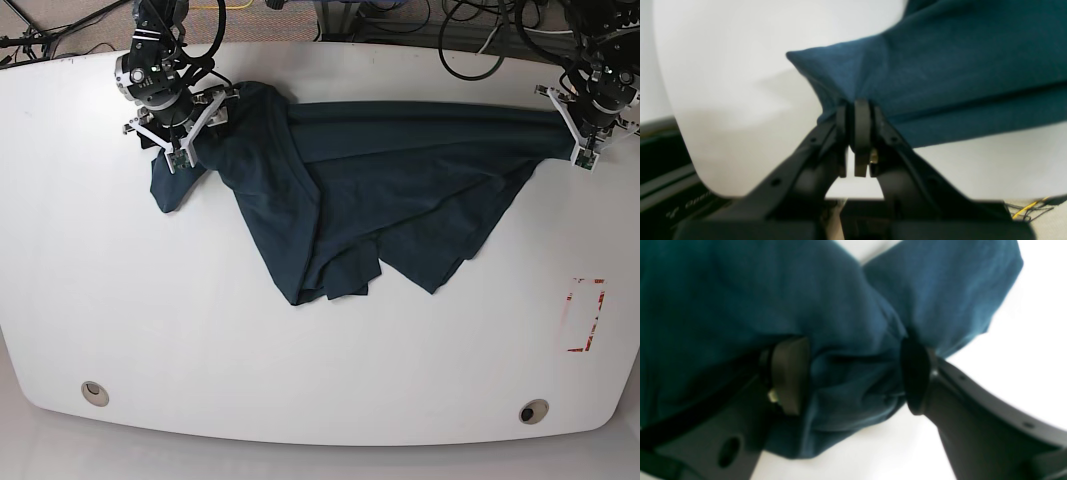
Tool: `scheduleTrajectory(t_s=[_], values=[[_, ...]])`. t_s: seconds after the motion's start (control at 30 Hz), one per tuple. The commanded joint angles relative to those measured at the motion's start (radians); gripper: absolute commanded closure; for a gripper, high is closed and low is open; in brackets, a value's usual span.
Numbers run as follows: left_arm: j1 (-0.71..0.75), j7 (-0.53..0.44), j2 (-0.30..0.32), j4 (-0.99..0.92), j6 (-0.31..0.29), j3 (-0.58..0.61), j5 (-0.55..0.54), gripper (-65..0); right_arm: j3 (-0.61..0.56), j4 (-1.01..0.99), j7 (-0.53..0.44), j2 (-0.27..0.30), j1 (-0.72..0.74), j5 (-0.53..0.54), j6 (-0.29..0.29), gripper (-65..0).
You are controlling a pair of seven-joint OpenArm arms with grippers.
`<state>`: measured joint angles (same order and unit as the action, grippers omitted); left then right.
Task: Fold the T-shirt properly
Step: 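Drag the held edge with both grippers away from the hanging fabric, then lower the held edge onto the table with both grippers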
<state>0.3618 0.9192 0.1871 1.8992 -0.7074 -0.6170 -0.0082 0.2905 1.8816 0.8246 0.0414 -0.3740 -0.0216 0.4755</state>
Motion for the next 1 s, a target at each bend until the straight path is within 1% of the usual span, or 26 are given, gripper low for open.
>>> scheduleTrajectory(t_s=[0.0,0.33,0.47,0.6,0.67,0.73,0.8,0.87,0.97], values=[[0.012,-0.027,0.016,0.024,0.009,-0.017,0.007,-0.2,-0.005,0.084,-0.01,0.009,-0.023,-0.006,-0.004,-44.9],[0.025,-0.032,0.015,0.021,0.009,-0.019,0.005,-0.7,0.005,0.159,-0.012,0.008,-0.03,-0.006,-0.002,-50.0],[0.033,-0.023,0.015,0.018,0.009,-0.008,0.001,-5.3,0.028,0.165,-0.025,0.009,-0.024,-0.008,-0.004,-53.1],[0.033,-0.025,0.015,0.022,0.009,-0.008,0.001,-12.1,0.059,0.163,-0.03,0.004,-0.017,-0.007,-0.007,-54.6],[0.032,-0.028,0.015,0.023,0.009,-0.007,0.001,-12.5,0.084,0.159,-0.035,-0.002,-0.016,-0.006,-0.008,-54.9],[0.032,-0.031,0.021,0.021,0.009,0.0,0.002,-10.9,0.178,0.135,-0.028,-0.022,-0.013,-0.004,-0.01,-55.0],[0.031,-0.031,0.024,0.019,0.009,0.004,0.002,-5.5,0.223,0.121,-0.03,-0.029,-0.006,-0.004,-0.011,-54.7],[0.032,-0.033,0.024,0.017,0.009,0.006,0.0,-2.3,0.27,0.101,-0.033,-0.038,0.003,-0.006,-0.013,-54.3],[0.034,-0.03,0.027,0.017,0.009,0.011,0.0,-1.4,0.315,0.068,-0.036,-0.046,0.018,-0.005,-0.016,-54.0]])
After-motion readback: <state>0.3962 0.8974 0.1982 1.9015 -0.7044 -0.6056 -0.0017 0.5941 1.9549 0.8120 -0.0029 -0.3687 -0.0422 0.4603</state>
